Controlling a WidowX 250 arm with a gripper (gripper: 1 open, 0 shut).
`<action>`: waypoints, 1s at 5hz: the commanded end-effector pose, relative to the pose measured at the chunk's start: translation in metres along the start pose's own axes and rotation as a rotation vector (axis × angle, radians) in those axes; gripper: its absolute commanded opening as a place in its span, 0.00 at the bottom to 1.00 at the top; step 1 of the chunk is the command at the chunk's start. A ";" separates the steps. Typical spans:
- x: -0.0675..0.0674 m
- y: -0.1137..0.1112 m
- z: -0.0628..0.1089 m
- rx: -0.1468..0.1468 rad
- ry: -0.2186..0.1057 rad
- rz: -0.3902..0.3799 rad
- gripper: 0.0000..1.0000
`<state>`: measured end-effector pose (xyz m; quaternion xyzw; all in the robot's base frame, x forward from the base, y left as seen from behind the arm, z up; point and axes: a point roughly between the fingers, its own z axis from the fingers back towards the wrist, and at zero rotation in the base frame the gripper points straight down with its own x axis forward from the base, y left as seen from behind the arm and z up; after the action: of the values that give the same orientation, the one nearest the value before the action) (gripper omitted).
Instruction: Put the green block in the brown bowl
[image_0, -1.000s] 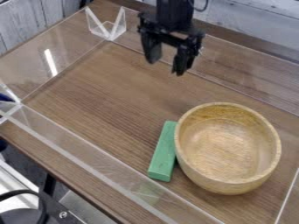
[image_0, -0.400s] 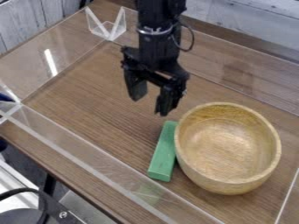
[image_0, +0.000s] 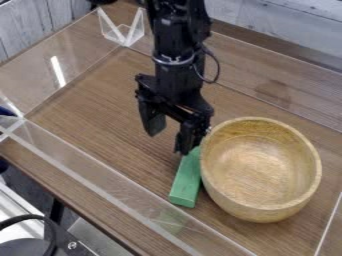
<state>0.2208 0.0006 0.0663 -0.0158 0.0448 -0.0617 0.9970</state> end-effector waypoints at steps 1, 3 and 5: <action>0.006 -0.004 0.005 0.009 -0.048 0.000 1.00; 0.006 -0.009 -0.009 0.007 -0.042 0.019 1.00; 0.008 -0.013 -0.021 0.006 -0.040 0.035 1.00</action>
<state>0.2184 -0.0122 0.0383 -0.0132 0.0427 -0.0427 0.9981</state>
